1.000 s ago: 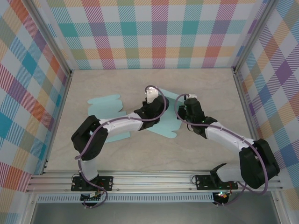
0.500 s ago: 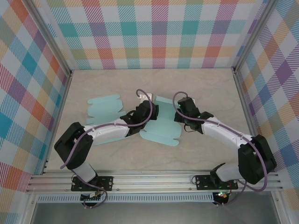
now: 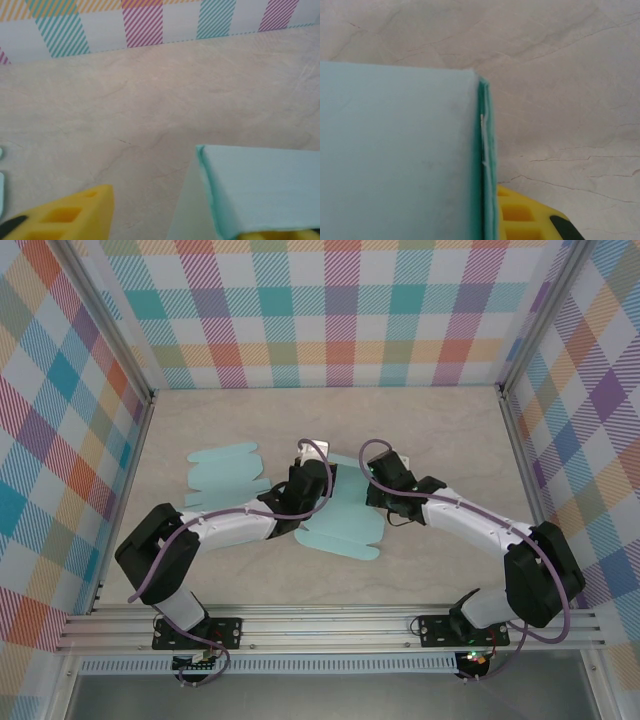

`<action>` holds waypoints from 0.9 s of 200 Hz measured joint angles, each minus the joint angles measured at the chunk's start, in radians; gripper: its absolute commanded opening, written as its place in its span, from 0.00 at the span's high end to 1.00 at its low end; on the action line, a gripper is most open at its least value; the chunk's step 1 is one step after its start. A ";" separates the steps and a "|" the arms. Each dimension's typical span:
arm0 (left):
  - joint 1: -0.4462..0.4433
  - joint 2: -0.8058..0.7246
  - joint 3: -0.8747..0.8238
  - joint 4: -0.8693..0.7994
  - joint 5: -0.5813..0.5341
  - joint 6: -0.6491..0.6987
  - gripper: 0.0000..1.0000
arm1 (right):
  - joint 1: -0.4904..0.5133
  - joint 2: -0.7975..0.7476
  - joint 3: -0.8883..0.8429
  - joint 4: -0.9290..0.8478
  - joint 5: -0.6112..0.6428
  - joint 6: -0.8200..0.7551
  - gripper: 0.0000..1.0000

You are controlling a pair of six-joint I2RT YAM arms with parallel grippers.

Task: Fold the paper box

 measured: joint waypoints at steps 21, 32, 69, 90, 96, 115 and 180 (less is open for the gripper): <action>-0.007 0.001 0.008 -0.002 -0.027 0.034 0.67 | 0.005 0.000 0.006 -0.001 0.001 0.002 1.00; -0.008 0.003 0.014 -0.005 -0.040 0.043 0.67 | 0.006 0.000 0.007 0.000 0.002 0.006 1.00; -0.028 0.051 0.051 -0.034 -0.137 0.030 0.82 | 0.020 0.000 0.008 0.000 -0.002 0.023 1.00; -0.045 0.076 0.093 -0.086 -0.216 -0.010 0.83 | 0.031 0.000 0.013 0.000 -0.002 0.042 1.00; -0.047 0.077 0.098 -0.091 -0.229 -0.016 0.80 | 0.033 0.000 0.015 0.000 -0.002 0.046 1.00; -0.047 0.077 0.100 -0.094 -0.241 -0.034 0.64 | 0.036 0.000 0.020 -0.003 -0.003 0.061 1.00; -0.033 -0.050 0.032 -0.114 0.010 -0.035 0.41 | 0.037 0.013 0.024 -0.040 0.031 0.102 1.00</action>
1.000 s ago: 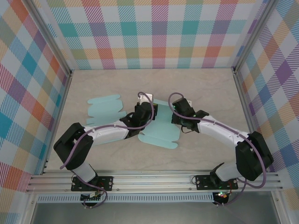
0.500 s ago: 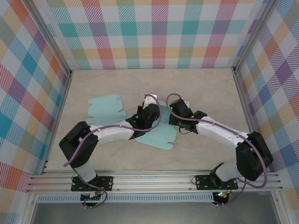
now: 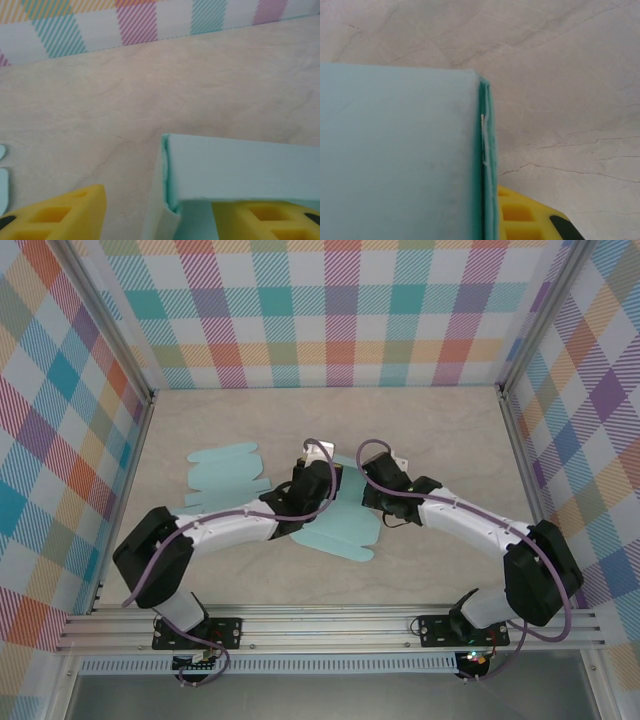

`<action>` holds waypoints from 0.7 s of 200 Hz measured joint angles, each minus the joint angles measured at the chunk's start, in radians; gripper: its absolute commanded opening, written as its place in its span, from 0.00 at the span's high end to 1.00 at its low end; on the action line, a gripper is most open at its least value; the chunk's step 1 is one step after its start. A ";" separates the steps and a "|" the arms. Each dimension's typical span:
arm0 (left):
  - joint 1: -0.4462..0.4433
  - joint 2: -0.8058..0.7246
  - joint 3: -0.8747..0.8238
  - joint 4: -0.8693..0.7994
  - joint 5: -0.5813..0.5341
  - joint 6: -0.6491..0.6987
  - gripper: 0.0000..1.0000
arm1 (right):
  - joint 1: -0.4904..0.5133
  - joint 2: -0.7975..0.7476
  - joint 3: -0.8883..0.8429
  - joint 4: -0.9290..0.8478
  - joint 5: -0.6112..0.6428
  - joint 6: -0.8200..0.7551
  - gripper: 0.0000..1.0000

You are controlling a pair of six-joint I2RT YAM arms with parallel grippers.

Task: Fold the paper box

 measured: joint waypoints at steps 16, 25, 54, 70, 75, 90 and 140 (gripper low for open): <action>0.000 -0.068 -0.037 -0.003 0.049 -0.006 0.40 | 0.000 0.001 0.000 0.000 0.001 0.003 1.00; 0.000 -0.102 -0.057 -0.009 0.066 -0.014 0.40 | 0.000 0.001 0.001 0.000 0.002 0.003 1.00; 0.000 -0.164 -0.126 -0.035 0.082 -0.039 0.39 | 0.000 0.000 0.001 0.000 0.002 0.004 1.00; 0.000 -0.163 -0.150 -0.055 0.082 -0.049 0.39 | 0.000 0.000 0.001 0.000 -0.001 0.007 1.00; 0.000 -0.162 -0.157 -0.056 0.084 -0.050 0.39 | 0.000 -0.001 0.001 0.000 -0.002 0.008 1.00; -0.001 -0.151 -0.163 -0.058 0.084 -0.049 0.39 | 0.000 -0.005 0.001 0.000 -0.002 0.011 1.00; -0.007 -0.060 -0.159 -0.034 0.016 -0.044 0.53 | 0.001 -0.043 0.000 0.001 -0.013 0.026 1.00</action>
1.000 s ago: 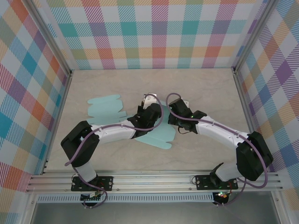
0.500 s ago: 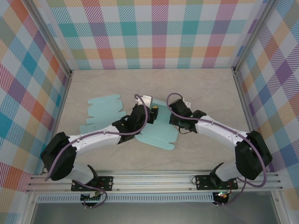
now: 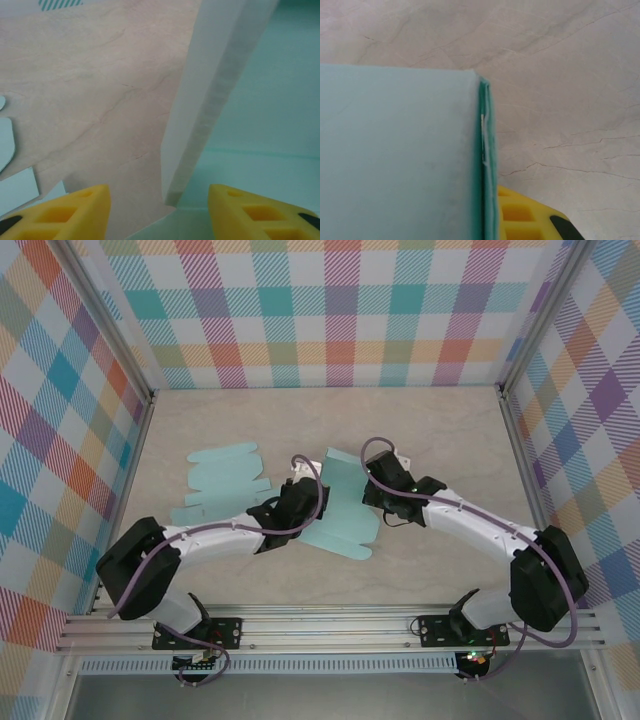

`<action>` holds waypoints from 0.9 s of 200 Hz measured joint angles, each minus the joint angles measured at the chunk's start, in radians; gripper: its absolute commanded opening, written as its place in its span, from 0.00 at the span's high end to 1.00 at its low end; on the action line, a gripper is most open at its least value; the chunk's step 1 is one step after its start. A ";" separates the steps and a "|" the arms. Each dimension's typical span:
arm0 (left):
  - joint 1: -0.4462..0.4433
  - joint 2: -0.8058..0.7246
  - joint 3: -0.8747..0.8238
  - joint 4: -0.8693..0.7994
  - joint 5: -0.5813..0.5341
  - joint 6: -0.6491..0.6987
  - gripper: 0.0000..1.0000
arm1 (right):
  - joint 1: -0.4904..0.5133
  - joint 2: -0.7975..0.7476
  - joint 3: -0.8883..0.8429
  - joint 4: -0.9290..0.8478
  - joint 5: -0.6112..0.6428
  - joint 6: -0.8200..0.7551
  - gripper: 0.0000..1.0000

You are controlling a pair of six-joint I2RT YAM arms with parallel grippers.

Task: Fold the paper box

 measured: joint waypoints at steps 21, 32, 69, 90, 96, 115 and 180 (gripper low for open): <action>-0.003 0.031 0.013 0.013 -0.048 -0.001 0.60 | 0.005 -0.010 -0.001 -0.001 -0.005 0.000 1.00; -0.006 0.035 0.019 0.020 -0.075 0.003 0.61 | 0.007 -0.011 -0.001 0.000 -0.005 0.003 1.00; -0.007 0.035 0.027 0.046 -0.110 0.008 0.58 | 0.013 -0.011 -0.003 0.003 -0.007 0.006 1.00; -0.007 0.035 0.031 0.051 -0.109 0.012 0.60 | 0.013 -0.011 -0.006 0.003 -0.008 0.007 1.00; -0.007 0.035 0.033 0.053 -0.109 0.015 0.62 | 0.013 -0.010 -0.006 0.004 -0.008 0.008 1.00; -0.008 0.036 0.044 0.056 -0.111 0.018 0.70 | 0.014 -0.006 -0.006 0.010 -0.016 0.011 1.00; -0.026 0.089 0.125 -0.056 -0.249 -0.024 0.88 | 0.029 0.011 -0.006 0.052 -0.032 0.014 1.00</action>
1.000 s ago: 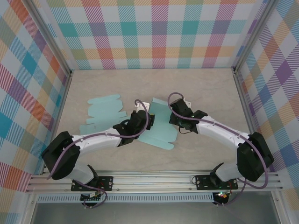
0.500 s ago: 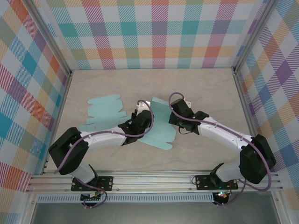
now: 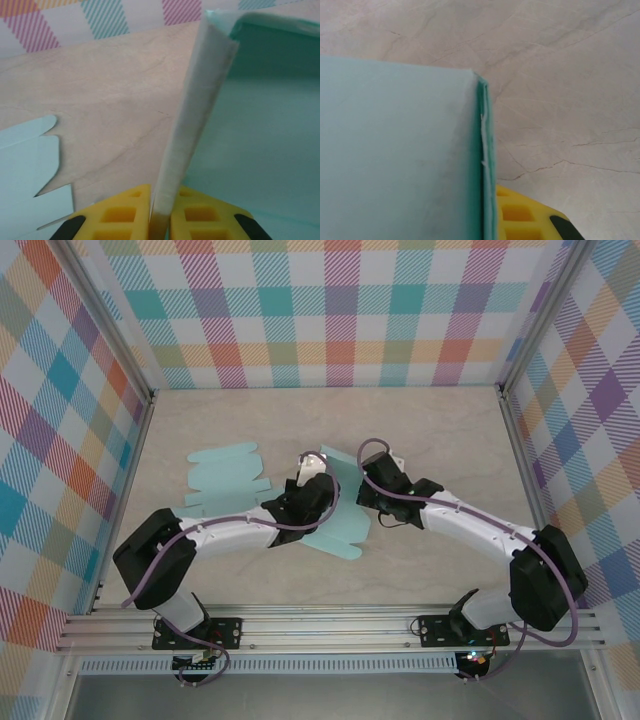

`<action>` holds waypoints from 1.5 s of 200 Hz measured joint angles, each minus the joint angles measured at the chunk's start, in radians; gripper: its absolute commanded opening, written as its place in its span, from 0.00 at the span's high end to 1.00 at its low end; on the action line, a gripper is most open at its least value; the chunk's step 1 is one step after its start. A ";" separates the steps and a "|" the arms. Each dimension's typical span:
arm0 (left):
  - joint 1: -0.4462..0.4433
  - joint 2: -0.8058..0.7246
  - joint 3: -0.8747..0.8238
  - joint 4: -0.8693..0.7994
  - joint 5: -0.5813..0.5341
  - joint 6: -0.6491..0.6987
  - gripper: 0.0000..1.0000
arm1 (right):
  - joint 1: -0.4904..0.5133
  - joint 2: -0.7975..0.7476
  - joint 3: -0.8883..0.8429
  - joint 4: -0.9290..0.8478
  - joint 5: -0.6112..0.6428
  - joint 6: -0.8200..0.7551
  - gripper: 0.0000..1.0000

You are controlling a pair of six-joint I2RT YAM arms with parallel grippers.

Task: Fold the paper box

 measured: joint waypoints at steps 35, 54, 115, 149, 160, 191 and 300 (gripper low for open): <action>-0.012 0.022 0.060 -0.134 -0.108 -0.087 0.89 | 0.016 0.021 0.009 0.031 -0.001 0.000 1.00; -0.012 0.023 0.066 -0.148 -0.112 -0.092 0.76 | 0.018 0.039 0.023 0.033 0.000 0.000 1.00; 0.011 -0.056 0.061 -0.143 0.160 -0.069 0.20 | 0.002 0.097 0.103 -0.149 -0.009 -0.033 1.00; 0.011 -0.205 0.058 -0.212 0.293 -0.101 0.02 | -0.058 0.109 0.163 -0.262 -0.134 -0.098 1.00; 0.013 -0.246 0.060 -0.255 0.314 -0.118 0.00 | -0.079 0.122 0.187 -0.311 -0.181 -0.130 1.00; 0.024 -0.312 0.060 -0.366 0.345 -0.153 0.00 | -0.130 0.168 0.228 -0.452 -0.287 -0.232 1.00; 0.119 -0.401 -0.019 -0.409 0.409 -0.203 0.00 | -0.182 0.515 0.445 -0.743 -0.207 -0.383 1.00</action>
